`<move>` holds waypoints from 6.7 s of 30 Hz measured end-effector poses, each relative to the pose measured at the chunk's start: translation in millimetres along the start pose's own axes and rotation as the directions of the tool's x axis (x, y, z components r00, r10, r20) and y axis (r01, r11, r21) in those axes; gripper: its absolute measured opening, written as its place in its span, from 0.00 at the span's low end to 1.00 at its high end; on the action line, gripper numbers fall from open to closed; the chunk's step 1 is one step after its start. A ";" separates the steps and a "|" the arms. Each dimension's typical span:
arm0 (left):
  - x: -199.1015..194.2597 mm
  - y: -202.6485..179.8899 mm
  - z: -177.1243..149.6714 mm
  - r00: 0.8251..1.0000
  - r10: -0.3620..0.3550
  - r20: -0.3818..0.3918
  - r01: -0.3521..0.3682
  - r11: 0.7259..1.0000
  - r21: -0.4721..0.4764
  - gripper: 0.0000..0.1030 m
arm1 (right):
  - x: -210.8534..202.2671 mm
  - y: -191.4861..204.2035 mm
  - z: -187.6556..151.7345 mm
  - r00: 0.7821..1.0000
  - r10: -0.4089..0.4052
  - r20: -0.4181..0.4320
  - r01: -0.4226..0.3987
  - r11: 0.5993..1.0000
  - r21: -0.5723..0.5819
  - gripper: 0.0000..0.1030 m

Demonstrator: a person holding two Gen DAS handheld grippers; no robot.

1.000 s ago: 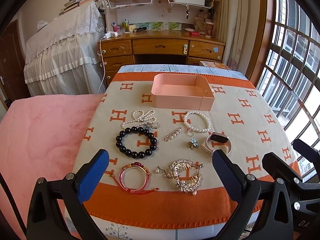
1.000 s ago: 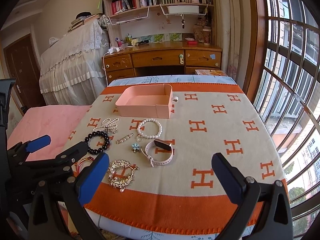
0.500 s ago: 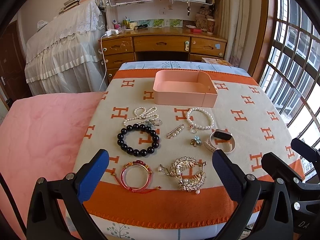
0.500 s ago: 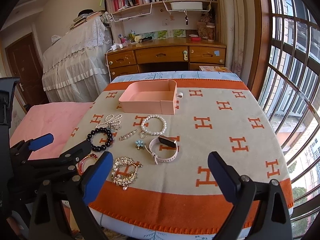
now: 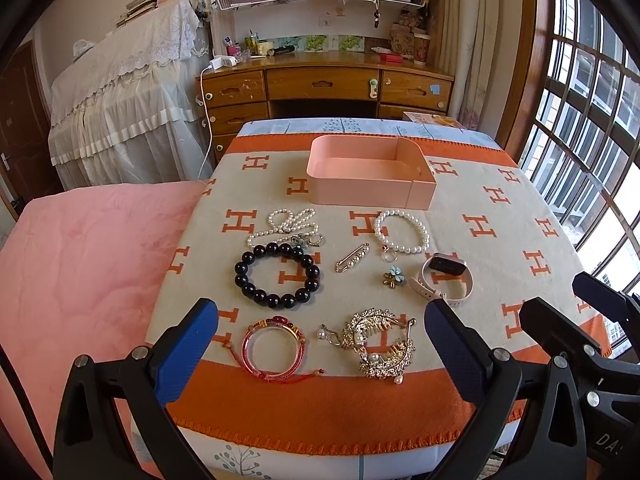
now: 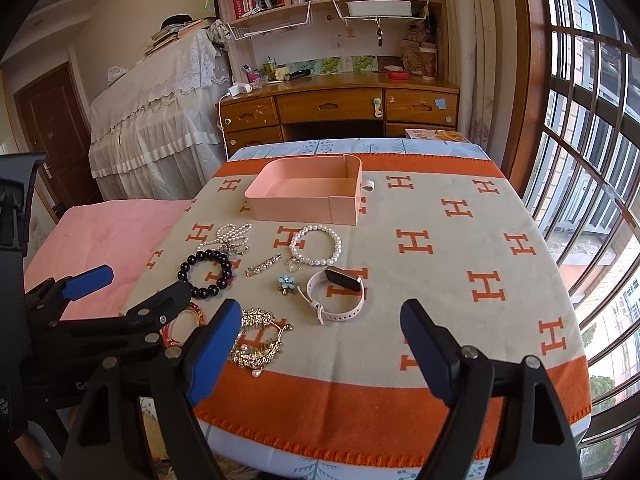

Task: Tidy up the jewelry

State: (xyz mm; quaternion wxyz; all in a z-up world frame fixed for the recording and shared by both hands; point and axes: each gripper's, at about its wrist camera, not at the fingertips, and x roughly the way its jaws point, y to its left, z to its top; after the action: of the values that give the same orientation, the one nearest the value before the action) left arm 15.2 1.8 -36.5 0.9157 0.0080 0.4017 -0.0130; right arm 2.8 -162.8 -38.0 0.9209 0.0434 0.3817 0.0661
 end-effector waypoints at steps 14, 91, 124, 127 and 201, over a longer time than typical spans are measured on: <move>9.4 11.9 0.8 0.999 0.004 -0.041 -0.004 1.000 0.000 0.99 | 9.4 7.7 0.3 1.000 0.015 -0.012 -0.015 1.000 -0.007 0.77; 96.8 30.6 206.5 0.983 -0.136 -0.120 0.141 0.989 0.036 0.12 | 221.4 -21.4 181.3 0.964 0.163 -0.208 -0.148 0.985 0.087 0.08; 146.5 30.6 172.1 0.992 -0.003 -0.129 0.011 0.998 0.057 0.70 | 137.2 -41.0 117.0 0.996 0.080 -0.047 -0.079 0.997 0.017 0.32; 118.8 41.6 162.3 0.995 -0.014 -0.094 0.019 0.998 0.052 0.70 | 114.6 -27.5 108.9 0.995 0.097 -0.034 -0.098 0.995 -0.030 0.32; 129.0 55.0 -12.5 0.844 -0.071 -0.531 0.260 0.921 0.290 0.06 | 110.0 37.1 -10.3 0.907 0.283 -0.313 -0.339 0.930 -0.141 0.10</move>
State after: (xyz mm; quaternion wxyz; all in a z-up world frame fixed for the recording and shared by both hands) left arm 95.1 54.8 -139.6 0.7550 0.1389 0.6201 -0.1620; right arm 69.1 -108.8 -117.1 0.8329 0.0049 0.4913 0.2546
